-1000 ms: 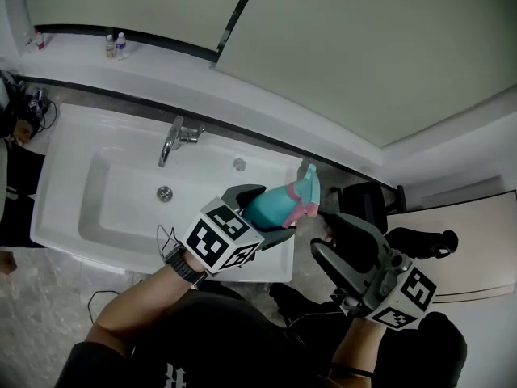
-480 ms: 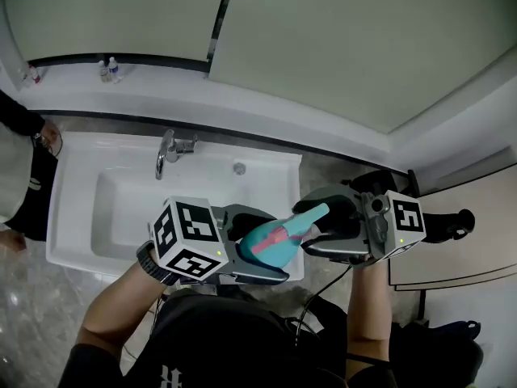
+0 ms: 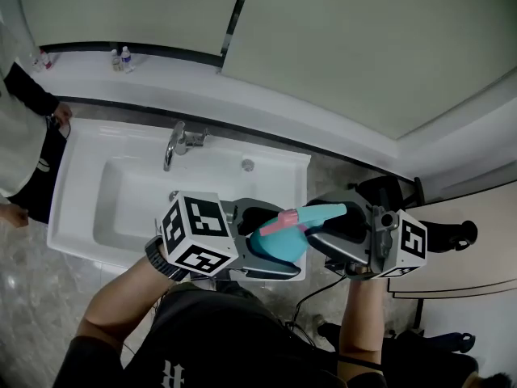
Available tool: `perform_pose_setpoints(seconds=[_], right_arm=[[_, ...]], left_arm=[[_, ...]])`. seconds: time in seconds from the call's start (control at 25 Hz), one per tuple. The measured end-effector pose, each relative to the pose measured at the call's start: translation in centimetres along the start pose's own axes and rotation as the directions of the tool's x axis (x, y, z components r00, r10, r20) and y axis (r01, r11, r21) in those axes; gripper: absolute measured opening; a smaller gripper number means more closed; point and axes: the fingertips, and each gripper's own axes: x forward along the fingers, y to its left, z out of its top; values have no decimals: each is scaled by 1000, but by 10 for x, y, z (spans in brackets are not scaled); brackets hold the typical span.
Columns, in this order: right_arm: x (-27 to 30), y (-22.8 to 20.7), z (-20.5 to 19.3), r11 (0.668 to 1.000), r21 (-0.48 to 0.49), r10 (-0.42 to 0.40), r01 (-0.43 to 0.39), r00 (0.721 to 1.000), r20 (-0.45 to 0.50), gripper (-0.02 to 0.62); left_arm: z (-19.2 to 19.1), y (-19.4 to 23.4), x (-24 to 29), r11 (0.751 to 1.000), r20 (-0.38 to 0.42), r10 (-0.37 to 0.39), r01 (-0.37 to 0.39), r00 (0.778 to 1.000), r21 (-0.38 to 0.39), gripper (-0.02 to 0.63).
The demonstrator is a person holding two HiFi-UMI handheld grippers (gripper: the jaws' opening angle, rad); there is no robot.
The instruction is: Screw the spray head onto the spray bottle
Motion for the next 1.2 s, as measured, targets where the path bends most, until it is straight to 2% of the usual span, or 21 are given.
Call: perform_pose_setpoints(seconds=[0.12, 0.28, 0.44, 0.56, 0.72, 0.84, 0.92, 1.0, 1.2], right_arm=[[-1, -4, 0, 999, 33, -41, 39, 998, 40, 132], [-8, -9, 5, 994, 78, -81, 76, 994, 69, 132], [-9, -9, 4, 988, 33, -149, 148, 988, 44, 132], [-8, -7, 3, 985, 2, -172, 172, 985, 14, 132], [-9, -6, 3, 984, 3, -179, 179, 984, 5, 132], [-5, -11, -1, 973, 4, -233, 232, 972, 27, 132], [-2, -21, -2, 952, 8, -307, 307, 950, 59, 132], [-2, -32, -2, 917, 14, -398, 399, 912, 101, 132], [-9, -48, -7, 787, 17, -612, 617, 777, 150, 132]], left_arm=[[2, 3, -2, 1000, 26, 9, -10, 1000, 12, 422], [1, 3, 1, 998, 1, 38, -38, 999, 40, 422], [1, 11, -5, 997, -12, 74, -74, 997, 30, 422], [2, 13, -4, 993, -33, 105, -103, 994, 53, 422], [6, 13, -2, 987, -33, 138, -135, 990, 91, 422], [6, 19, -9, 979, -15, 180, -178, 984, 98, 422], [8, 29, -13, 969, 5, 230, -229, 973, 95, 422], [11, 41, -16, 951, 27, 295, -296, 955, 85, 422], [12, 63, -22, 857, 36, 502, -502, 864, 112, 422]])
